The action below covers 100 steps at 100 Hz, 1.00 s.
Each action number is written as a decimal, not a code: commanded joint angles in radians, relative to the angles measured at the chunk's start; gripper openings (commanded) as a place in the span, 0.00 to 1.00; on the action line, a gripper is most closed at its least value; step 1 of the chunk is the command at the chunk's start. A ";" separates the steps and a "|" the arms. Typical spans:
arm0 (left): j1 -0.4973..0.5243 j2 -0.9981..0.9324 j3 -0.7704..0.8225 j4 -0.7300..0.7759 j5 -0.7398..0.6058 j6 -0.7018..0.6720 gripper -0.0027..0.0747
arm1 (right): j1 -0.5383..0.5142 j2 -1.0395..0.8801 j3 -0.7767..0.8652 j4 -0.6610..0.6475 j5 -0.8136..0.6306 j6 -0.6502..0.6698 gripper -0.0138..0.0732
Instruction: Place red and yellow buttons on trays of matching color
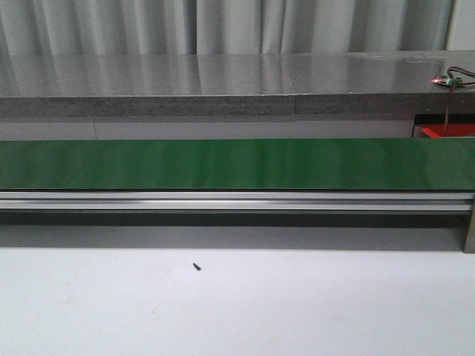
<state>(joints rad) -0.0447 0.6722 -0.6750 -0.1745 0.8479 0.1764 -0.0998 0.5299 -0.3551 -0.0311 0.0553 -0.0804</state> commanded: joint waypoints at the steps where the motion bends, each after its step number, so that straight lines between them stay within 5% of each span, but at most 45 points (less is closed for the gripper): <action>1: -0.008 -0.002 -0.025 -0.019 -0.052 -0.003 0.01 | 0.020 -0.042 0.036 -0.085 -0.169 0.080 0.08; 62: -0.008 -0.002 -0.025 -0.019 -0.052 -0.003 0.01 | 0.013 -0.389 0.363 -0.087 -0.236 0.162 0.08; 100: -0.008 -0.002 -0.025 -0.019 -0.052 -0.003 0.01 | 0.014 -0.561 0.366 -0.087 -0.176 0.169 0.08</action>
<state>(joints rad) -0.0447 0.6722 -0.6750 -0.1745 0.8479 0.1764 -0.0822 -0.0032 0.0278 -0.1046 -0.0675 0.0837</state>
